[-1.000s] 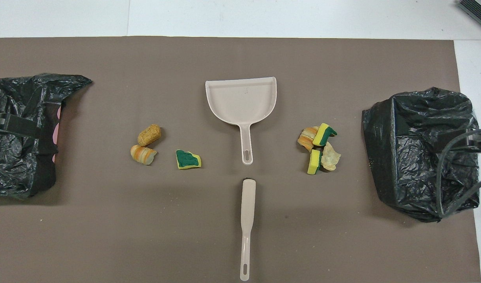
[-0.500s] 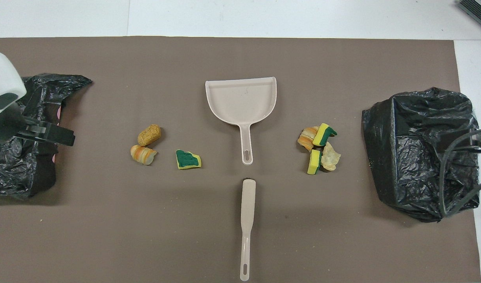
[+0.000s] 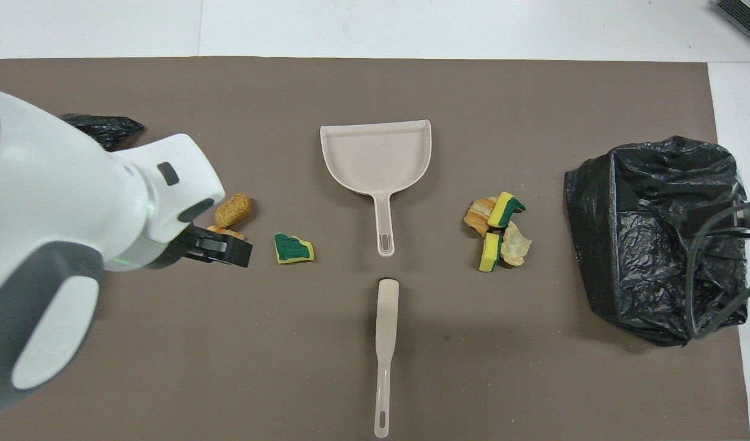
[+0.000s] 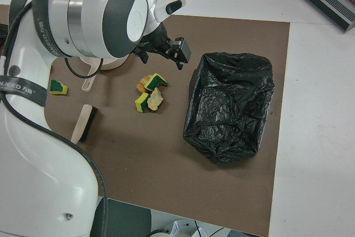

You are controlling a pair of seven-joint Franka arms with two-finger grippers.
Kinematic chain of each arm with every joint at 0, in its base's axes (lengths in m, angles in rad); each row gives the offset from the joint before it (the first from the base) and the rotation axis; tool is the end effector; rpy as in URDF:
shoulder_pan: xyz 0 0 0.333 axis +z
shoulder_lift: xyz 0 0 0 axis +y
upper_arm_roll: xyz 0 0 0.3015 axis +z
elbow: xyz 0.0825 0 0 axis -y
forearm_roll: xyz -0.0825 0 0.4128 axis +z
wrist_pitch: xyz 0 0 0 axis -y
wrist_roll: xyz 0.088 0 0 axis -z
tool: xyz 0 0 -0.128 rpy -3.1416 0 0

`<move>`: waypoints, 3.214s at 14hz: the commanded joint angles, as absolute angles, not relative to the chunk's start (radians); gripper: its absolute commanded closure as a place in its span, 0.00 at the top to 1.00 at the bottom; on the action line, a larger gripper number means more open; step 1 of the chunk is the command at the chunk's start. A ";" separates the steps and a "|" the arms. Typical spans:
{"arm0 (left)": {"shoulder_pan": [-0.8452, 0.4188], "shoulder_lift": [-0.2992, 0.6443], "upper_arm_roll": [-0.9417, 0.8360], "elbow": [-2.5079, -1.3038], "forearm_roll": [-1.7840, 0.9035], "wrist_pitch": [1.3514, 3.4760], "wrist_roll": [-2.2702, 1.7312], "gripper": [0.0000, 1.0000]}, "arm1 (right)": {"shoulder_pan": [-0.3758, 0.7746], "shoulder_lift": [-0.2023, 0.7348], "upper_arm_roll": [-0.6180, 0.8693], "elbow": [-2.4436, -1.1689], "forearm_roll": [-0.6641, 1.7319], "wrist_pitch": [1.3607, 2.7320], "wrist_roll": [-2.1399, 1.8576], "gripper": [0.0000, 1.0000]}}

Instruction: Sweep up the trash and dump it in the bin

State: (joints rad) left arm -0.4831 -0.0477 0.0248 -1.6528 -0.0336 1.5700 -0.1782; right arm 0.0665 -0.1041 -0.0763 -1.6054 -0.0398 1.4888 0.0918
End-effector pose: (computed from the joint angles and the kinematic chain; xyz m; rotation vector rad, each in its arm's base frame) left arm 0.5066 -0.2544 0.5754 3.0884 -0.4346 -0.0690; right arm 0.5432 -0.0128 0.6232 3.1051 -0.1618 -0.0179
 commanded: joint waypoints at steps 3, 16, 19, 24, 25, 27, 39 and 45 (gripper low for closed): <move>-0.655 -0.129 0.041 -1.798 -0.048 1.640 -0.327 1.00 | 0.052 -0.124 -0.074 -1.621 -0.031 1.468 0.066 1.00; -0.925 -0.069 0.041 -2.034 -0.046 1.948 -0.626 1.00 | 0.052 -0.126 -0.074 -1.623 -0.032 1.460 0.066 1.00; -0.982 -0.072 0.040 -2.144 -0.046 2.069 -0.666 1.00 | 0.052 -0.126 -0.074 -1.623 -0.032 1.460 0.066 1.00; -1.035 -0.026 0.041 -2.177 -0.046 2.109 -0.667 1.00 | 0.052 -0.126 -0.074 -1.623 -0.031 1.460 0.066 1.00; -1.040 -0.023 0.041 -2.184 -0.046 2.114 -0.673 1.00 | 0.052 -0.126 -0.074 -1.623 -0.031 1.460 0.066 1.00; -1.043 -0.021 0.040 -2.207 -0.046 2.143 -0.707 1.00 | 0.052 -0.126 -0.074 -1.623 -0.031 1.460 0.066 1.00; -1.077 0.012 0.041 -2.230 -0.046 2.214 -0.752 1.00 | 0.052 -0.126 -0.075 -1.624 -0.031 1.459 0.066 1.00; -1.108 0.078 0.043 -2.210 -0.041 2.210 -0.810 1.00 | 0.052 -0.130 -0.074 -1.629 -0.032 1.460 0.066 1.00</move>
State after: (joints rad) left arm -1.0850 0.0808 0.0224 -2.2114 -0.0366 2.2019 -0.7866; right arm 0.0628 -0.1074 -0.0764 -1.6071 -0.0397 1.4736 0.0917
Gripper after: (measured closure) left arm 0.000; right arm 0.000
